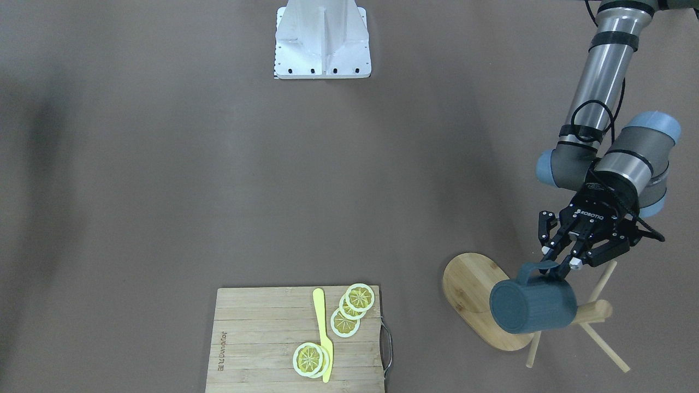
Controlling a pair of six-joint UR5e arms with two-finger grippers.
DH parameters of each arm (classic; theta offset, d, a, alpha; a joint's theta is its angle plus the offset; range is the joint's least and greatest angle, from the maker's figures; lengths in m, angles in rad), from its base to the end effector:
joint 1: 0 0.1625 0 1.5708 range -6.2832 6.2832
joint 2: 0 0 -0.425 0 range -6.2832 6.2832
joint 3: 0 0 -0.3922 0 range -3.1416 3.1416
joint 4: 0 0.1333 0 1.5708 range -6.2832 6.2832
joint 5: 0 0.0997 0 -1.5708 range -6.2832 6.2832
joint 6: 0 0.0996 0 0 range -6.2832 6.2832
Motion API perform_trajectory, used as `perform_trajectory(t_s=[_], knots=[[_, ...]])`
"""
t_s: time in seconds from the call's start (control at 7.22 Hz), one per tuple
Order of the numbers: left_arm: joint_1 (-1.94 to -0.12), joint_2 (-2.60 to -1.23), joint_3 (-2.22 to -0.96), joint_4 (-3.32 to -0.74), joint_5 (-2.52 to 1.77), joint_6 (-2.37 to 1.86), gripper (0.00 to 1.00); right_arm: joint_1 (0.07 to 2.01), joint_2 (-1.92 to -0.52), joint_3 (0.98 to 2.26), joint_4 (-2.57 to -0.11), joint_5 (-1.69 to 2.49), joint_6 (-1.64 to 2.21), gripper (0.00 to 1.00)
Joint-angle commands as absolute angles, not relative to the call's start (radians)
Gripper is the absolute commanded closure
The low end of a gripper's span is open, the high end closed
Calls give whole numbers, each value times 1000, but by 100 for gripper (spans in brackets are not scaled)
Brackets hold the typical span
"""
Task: Hang cup on storage rack
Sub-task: 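Hook the mug handle over the rack peg with the left gripper, then open the left gripper and pull it back away from the rack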
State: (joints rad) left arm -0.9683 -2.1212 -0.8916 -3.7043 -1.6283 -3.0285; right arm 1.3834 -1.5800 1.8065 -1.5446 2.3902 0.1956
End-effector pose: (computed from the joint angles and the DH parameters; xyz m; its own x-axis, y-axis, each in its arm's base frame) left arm 0.2687 -0.6157 0.4428 -0.8148 -0.5657 -0.1264 -0.1472 0.4129 -0.8988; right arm -0.0322 -0.4945 0.5403 0.6596 -0.1159 0.7426 0.0532 0.9928 0.1077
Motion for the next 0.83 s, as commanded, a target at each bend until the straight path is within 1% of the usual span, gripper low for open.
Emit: perform_trajectory(t_s=[0.0,0.28,0.55,0.69], knots=[[-968,-2120,-894,-3703,-1647,-2982,2,1382,-1580,1815,-1546,2393,196,0],[-974,-2097,-928,-3703,-1690,-2977,2,1382,-1580,1816,-1548,2391,196,0],[-976,-1946,-1093,-3706,-1780,-2808,2,1384,-1580,1825,-1552,2391,196,0],[-976,-1892,-1145,-3708,-1787,-2742,2,1387,-1577,1825,-1552,2390,196,0]])
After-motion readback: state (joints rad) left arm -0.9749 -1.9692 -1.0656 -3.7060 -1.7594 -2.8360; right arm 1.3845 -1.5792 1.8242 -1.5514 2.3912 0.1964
